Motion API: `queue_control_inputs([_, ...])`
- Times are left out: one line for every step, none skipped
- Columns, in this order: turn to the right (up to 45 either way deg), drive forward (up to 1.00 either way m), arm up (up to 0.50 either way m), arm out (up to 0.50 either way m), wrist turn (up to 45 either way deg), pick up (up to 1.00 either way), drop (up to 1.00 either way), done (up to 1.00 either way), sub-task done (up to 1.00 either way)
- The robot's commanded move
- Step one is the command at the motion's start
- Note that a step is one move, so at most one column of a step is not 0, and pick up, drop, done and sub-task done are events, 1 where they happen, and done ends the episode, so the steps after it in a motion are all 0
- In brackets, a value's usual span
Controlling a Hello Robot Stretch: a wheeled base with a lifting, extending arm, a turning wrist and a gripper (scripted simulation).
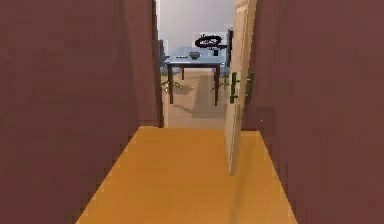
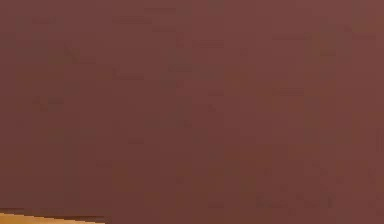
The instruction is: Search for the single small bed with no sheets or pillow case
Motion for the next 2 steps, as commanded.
queue_control_inputs([0.0,1.0,0.0,0.0,0.0,0.0,0.0,0.0,0.0])
queue_control_inputs([-3.0,0.0,0.0,0.0,0.0,0.0,0.0,0.0,0.0])
